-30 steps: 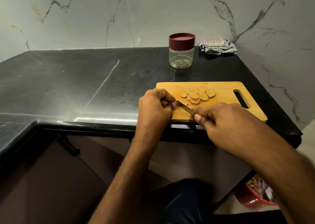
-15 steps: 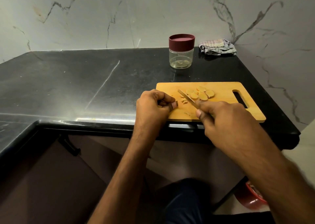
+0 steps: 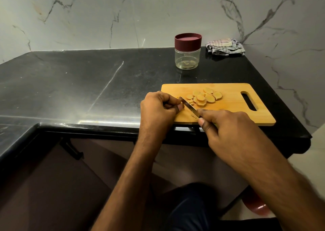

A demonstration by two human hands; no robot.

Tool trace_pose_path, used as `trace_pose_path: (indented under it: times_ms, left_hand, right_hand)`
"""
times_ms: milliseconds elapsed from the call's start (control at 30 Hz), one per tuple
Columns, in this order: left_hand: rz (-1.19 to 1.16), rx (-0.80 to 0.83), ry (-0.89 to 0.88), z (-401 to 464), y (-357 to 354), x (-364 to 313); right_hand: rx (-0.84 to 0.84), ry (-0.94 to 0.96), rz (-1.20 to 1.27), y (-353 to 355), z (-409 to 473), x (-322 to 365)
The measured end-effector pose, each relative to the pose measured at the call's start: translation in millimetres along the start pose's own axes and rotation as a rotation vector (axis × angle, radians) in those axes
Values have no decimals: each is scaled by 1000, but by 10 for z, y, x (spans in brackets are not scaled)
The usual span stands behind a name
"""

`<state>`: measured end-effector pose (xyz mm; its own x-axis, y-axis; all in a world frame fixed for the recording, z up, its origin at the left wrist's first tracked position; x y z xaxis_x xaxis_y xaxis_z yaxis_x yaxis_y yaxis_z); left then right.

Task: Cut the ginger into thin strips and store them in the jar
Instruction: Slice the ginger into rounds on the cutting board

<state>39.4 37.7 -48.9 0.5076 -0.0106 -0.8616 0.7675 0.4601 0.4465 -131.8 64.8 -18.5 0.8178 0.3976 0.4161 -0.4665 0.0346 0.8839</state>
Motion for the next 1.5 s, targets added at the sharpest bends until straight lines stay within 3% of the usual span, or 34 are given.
trace_pose_path:
  times_ms: [633, 900, 1500]
  left_hand:
    - [30, 35, 7, 23, 5, -40]
    - [35, 6, -1, 16, -4, -45]
    - [92, -28, -53, -11, -14, -24]
  right_hand:
    - [90, -73, 42, -96, 317, 36]
    - [216, -58, -79, -56, 443, 166]
    - [120, -26, -136, 83, 109, -133]
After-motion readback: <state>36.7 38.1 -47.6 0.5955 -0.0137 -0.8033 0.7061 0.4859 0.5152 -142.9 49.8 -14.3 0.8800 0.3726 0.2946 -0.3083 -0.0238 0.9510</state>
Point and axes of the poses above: each hand's wrist, its own z-axis towards the middle knuckle, its own y-axis out of the back of the hand, x = y × z, the point moved 4 cm from there along z, towards the middle knuckle
